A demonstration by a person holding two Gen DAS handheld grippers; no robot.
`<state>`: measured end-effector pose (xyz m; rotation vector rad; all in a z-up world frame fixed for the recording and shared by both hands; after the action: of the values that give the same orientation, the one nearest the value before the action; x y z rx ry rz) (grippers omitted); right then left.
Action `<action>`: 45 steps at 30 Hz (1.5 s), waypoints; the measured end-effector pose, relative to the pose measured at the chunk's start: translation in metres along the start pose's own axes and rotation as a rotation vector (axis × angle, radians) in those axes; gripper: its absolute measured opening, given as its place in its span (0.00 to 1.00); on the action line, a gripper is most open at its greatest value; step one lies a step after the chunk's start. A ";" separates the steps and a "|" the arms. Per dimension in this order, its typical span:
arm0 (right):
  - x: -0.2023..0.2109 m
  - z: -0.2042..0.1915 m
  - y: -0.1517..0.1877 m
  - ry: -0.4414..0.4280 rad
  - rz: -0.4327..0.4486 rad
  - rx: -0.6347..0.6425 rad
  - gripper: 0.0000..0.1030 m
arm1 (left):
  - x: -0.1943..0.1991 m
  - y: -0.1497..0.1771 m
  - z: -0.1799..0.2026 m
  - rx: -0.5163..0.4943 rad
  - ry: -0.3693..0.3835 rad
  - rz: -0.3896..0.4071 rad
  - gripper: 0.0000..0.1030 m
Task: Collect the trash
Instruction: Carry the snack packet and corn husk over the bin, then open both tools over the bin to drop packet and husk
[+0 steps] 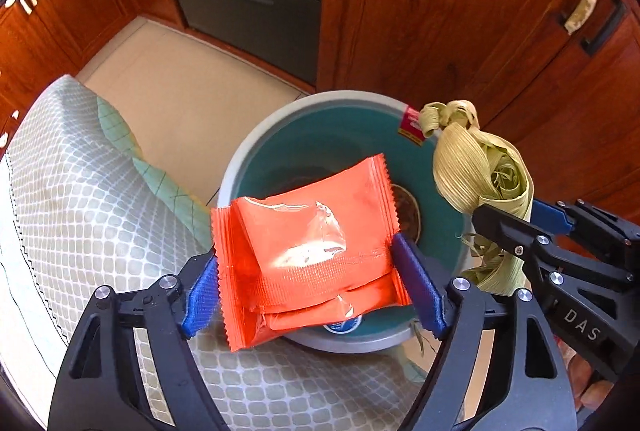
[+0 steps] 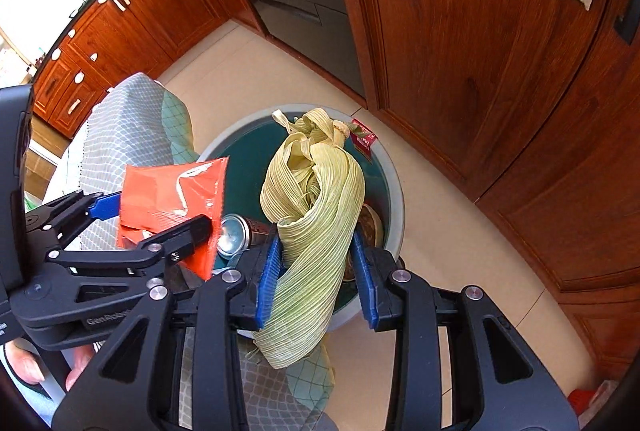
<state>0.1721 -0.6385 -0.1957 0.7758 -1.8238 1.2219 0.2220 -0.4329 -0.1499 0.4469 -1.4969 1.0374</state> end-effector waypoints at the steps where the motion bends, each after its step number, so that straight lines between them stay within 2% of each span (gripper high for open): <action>1: -0.002 -0.001 -0.001 0.000 -0.003 0.000 0.32 | -0.002 -0.001 -0.002 0.006 -0.002 -0.005 0.78; 7: -0.005 -0.001 -0.004 -0.008 -0.002 0.003 0.32 | -0.012 -0.009 -0.002 0.013 0.058 -0.047 0.78; 17: 0.003 -0.007 -0.008 -0.047 0.009 0.038 0.32 | -0.010 0.002 0.001 -0.048 0.049 -0.015 0.78; 19: 0.006 -0.006 -0.010 -0.041 0.016 0.042 0.32 | -0.009 0.003 0.001 -0.031 0.065 -0.026 0.78; 21: 0.006 -0.004 -0.011 -0.038 0.016 0.036 0.32 | -0.007 0.001 0.000 0.013 0.115 -0.050 0.78; 23: 0.006 0.000 -0.009 -0.040 0.016 0.020 0.32 | -0.005 -0.003 -0.002 0.033 0.119 -0.047 0.78; 27: 0.005 0.007 -0.005 -0.045 0.012 -0.005 0.32 | -0.007 -0.005 0.000 0.028 0.136 -0.066 0.91; 29: 0.005 0.009 -0.005 -0.043 0.008 -0.010 0.32 | -0.010 -0.004 -0.002 0.039 0.143 -0.079 0.94; 34: 0.002 0.012 -0.005 -0.044 0.004 -0.017 0.32 | -0.017 0.000 -0.006 0.039 0.093 -0.105 0.96; 40: -0.002 0.013 -0.005 -0.056 -0.006 -0.022 0.33 | -0.014 0.001 -0.014 0.031 0.055 -0.073 0.96; 45: -0.004 0.002 -0.012 -0.075 0.000 0.008 0.40 | -0.006 0.004 -0.024 0.035 0.034 -0.059 0.96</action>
<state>0.1837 -0.6447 -0.1944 0.8361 -1.8800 1.2151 0.2343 -0.4131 -0.1593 0.4930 -1.4292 1.0208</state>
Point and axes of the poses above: each gripper's, at about its wrist camera, not at the fingertips, and x roughly against the way its jaws point, z to its right, y to its underside, the point moved 8 cm from there along -x, roughly the way its jaws point, and after that the axes turned 9 degrees about x, right-handed, at the moved point
